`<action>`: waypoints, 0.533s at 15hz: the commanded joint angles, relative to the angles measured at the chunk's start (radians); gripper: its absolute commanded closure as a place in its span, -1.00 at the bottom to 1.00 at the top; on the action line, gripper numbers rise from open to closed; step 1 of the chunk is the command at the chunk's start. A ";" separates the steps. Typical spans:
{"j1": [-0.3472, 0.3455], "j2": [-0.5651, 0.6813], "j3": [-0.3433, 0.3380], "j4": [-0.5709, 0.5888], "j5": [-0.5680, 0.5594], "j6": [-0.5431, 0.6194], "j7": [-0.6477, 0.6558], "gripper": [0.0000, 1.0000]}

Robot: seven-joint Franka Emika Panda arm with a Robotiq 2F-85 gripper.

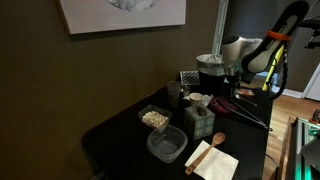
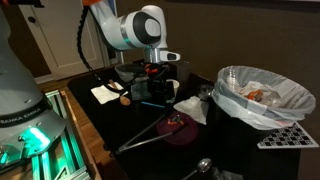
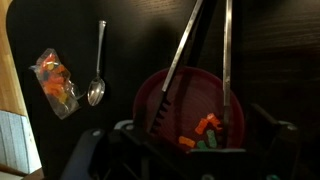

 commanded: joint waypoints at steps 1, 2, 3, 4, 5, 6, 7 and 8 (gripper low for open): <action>-0.088 -0.072 -0.015 -0.120 -0.079 0.139 0.096 -1.00; -0.070 -0.035 0.021 -0.056 -0.048 0.070 0.062 -1.00; -0.089 -0.044 0.015 -0.078 -0.051 0.098 0.065 -1.00; -0.102 -0.049 0.012 -0.090 -0.051 0.112 0.065 -1.00; -0.108 -0.052 0.011 -0.096 -0.051 0.118 0.064 -1.00; -0.108 -0.054 0.011 -0.097 -0.051 0.118 0.065 -1.00; -0.113 -0.038 0.014 -0.101 -0.031 0.138 0.035 -1.00; -0.125 -0.011 0.011 -0.100 -0.011 0.158 0.019 -1.00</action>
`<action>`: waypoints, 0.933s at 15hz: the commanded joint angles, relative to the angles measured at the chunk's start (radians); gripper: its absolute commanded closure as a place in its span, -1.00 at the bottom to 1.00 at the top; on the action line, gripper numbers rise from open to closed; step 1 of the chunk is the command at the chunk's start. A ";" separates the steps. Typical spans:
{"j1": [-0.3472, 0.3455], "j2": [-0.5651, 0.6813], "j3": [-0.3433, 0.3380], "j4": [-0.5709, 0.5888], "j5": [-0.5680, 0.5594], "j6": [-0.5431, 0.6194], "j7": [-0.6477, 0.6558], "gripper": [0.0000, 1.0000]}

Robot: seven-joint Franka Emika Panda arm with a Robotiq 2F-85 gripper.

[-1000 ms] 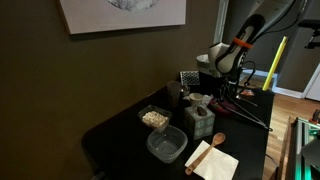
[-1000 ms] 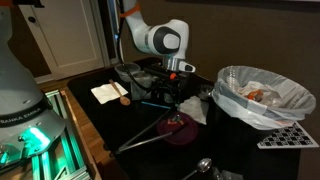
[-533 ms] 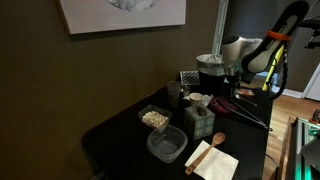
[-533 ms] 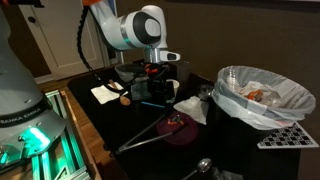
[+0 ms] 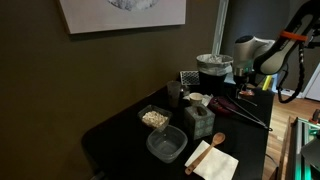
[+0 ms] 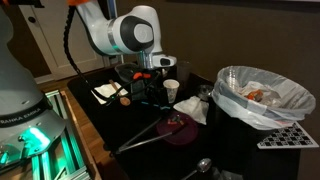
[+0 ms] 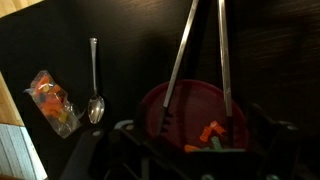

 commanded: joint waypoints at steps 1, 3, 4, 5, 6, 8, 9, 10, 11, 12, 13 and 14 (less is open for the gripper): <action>-0.049 0.059 0.012 -0.010 0.058 0.072 -0.068 -1.00; -0.082 0.099 -0.005 -0.023 0.096 0.160 -0.122 -1.00; -0.095 0.118 -0.016 -0.027 0.103 0.205 -0.130 -1.00; -0.110 0.137 -0.024 -0.031 0.130 0.257 -0.171 -1.00; -0.138 0.157 -0.017 -0.032 0.135 0.296 -0.183 -1.00; -0.189 0.202 0.013 -0.037 0.186 0.365 -0.233 -1.00; -0.207 0.223 0.022 -0.031 0.194 0.381 -0.236 -1.00; -0.224 0.238 0.034 -0.027 0.205 0.390 -0.243 -1.00; -0.243 0.256 0.046 -0.025 0.210 0.408 -0.247 -1.00; -0.257 0.273 0.056 -0.020 0.210 0.420 -0.246 -1.00; -0.267 0.284 0.063 -0.015 0.208 0.428 -0.241 -1.00; -0.276 0.294 0.070 -0.011 0.204 0.435 -0.236 -1.00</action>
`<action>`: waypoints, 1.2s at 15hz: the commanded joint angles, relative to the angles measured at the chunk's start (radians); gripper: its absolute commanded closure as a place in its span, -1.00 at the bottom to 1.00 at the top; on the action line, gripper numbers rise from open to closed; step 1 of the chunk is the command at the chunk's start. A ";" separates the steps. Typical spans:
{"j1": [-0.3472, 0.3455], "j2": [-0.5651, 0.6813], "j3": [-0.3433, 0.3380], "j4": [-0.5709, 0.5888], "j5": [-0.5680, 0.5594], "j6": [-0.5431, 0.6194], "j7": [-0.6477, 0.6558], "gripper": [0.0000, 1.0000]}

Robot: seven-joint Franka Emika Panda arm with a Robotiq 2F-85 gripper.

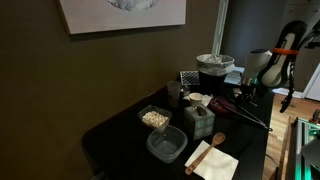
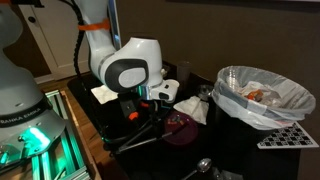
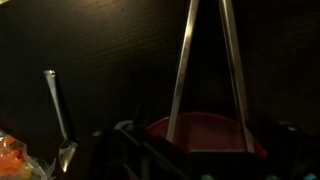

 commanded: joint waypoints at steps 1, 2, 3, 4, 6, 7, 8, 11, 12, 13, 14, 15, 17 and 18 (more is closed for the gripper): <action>-0.058 0.060 0.047 0.018 0.020 0.050 -0.021 -1.00; -0.066 0.067 0.054 0.022 0.018 0.050 -0.019 -1.00; -0.066 0.074 0.053 0.026 0.013 0.050 -0.013 -1.00; -0.071 0.075 0.058 0.026 0.011 0.046 -0.011 -1.00; -0.019 0.074 0.034 0.006 0.156 0.058 -0.123 -1.00; -0.016 0.072 0.036 0.003 0.191 0.058 -0.141 -1.00; -0.016 0.072 0.046 0.001 0.247 0.056 -0.187 -1.00; -0.021 0.077 0.075 -0.001 0.354 0.053 -0.262 -1.00; -0.031 0.079 0.092 -0.005 0.381 0.057 -0.281 -1.00; -0.041 0.076 0.112 -0.009 0.405 0.055 -0.299 -1.00; -0.047 0.073 0.128 -0.012 0.425 0.053 -0.314 -1.00; -0.054 0.072 0.142 -0.014 0.442 0.050 -0.326 -1.00; -0.042 0.081 0.141 -0.008 0.463 0.044 -0.342 -1.00; -0.032 0.086 0.132 -0.005 0.470 0.043 -0.345 -1.00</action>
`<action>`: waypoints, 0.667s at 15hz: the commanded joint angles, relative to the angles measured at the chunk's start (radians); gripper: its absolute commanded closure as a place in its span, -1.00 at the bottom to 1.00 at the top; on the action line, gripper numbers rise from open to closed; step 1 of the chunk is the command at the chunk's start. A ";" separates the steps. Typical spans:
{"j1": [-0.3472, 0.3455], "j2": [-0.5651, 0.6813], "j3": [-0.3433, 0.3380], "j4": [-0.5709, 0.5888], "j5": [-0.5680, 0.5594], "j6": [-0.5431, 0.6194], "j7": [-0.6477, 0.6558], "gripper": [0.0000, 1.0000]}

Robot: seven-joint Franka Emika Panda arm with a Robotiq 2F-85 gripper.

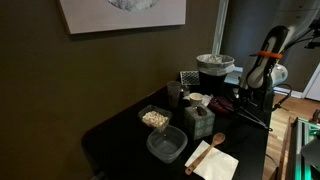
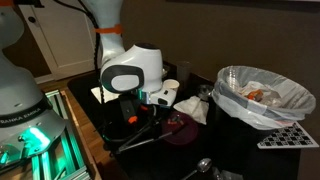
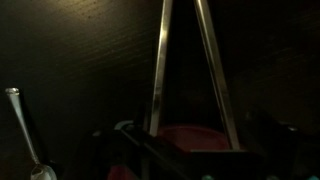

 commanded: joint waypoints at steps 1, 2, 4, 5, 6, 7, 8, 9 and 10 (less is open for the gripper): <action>0.012 0.025 -0.009 0.000 0.051 0.015 -0.048 -1.00; 0.014 0.028 -0.012 0.002 0.055 0.014 -0.052 -1.00; 0.019 0.033 -0.019 0.004 0.062 0.011 -0.054 -1.00; 0.024 0.035 -0.025 0.006 0.063 0.009 -0.055 -1.00; 0.026 0.039 -0.028 0.008 0.065 0.008 -0.057 -1.00; 0.025 0.043 -0.028 0.009 0.066 0.009 -0.059 -1.00; 0.027 0.048 -0.029 0.011 0.068 0.009 -0.059 -1.00; 0.031 0.052 -0.032 0.012 0.069 0.008 -0.058 -1.00; 0.031 0.055 -0.031 0.013 0.070 0.007 -0.058 -1.00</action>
